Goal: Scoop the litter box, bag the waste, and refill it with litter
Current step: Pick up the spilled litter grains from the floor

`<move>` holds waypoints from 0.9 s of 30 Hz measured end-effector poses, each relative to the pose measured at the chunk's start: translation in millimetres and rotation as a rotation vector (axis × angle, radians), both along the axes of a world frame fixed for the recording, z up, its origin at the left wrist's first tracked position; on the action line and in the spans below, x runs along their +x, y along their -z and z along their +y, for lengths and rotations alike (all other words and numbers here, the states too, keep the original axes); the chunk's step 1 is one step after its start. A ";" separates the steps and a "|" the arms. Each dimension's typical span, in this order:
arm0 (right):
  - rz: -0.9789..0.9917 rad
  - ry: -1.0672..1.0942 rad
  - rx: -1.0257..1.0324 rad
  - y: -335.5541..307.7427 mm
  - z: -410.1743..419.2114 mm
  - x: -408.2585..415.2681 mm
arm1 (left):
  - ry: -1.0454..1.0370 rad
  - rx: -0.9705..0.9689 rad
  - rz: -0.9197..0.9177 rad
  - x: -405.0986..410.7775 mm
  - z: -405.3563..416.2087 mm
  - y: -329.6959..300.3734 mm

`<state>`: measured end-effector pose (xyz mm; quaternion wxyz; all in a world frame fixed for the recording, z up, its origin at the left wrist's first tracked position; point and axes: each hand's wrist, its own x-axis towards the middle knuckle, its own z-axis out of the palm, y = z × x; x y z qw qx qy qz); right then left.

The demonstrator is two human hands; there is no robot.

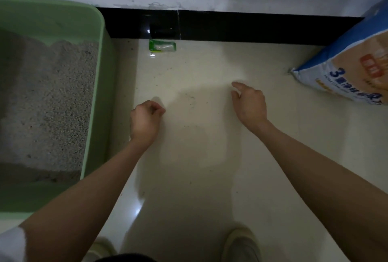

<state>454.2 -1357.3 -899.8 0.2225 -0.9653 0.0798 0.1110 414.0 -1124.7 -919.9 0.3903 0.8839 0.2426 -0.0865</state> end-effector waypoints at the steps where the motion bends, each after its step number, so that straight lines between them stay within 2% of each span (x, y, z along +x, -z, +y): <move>1: -0.024 0.007 0.002 0.3 -0.1 5.4 | 0.008 0.010 0.013 0.9 0.3 -0.6; 6: -0.003 0.112 0.094 11.5 7.5 19.9 | 0.072 0.079 0.097 2.1 -0.3 -3.8; 9: -0.023 0.137 0.108 17.1 10.5 22.2 | 0.061 0.019 0.113 0.2 -2.5 -11.5; 11: -0.039 0.123 0.094 17.7 10.5 23.9 | -0.021 -0.113 0.144 0.9 -5.4 -17.9; 15: 0.026 0.067 0.002 18.3 8.4 28.6 | -0.317 -0.697 0.225 10.3 -9.9 -30.2; 17: 0.038 0.055 0.012 18.9 6.4 28.8 | -0.340 -0.854 0.236 11.7 -11.3 -34.1; 19: -0.018 0.204 0.226 16.9 4.3 28.2 | -0.315 -0.896 0.206 11.0 -11.5 -34.7; 22: 0.050 0.714 0.935 2.9 -3.8 33.0 | -0.328 -0.935 0.176 10.5 -7.6 -31.5; 24: 0.111 0.935 1.352 -6.1 -14.9 36.1 | -0.341 -0.944 0.184 13.4 -6.4 -29.5; 25: 0.096 0.988 1.454 -8.1 -23.1 38.0 | -0.348 -0.934 0.189 15.3 -6.5 -29.1; 27: 0.032 1.015 1.468 -9.8 -39.0 41.0 | -0.362 -0.903 0.190 18.2 -7.1 -27.6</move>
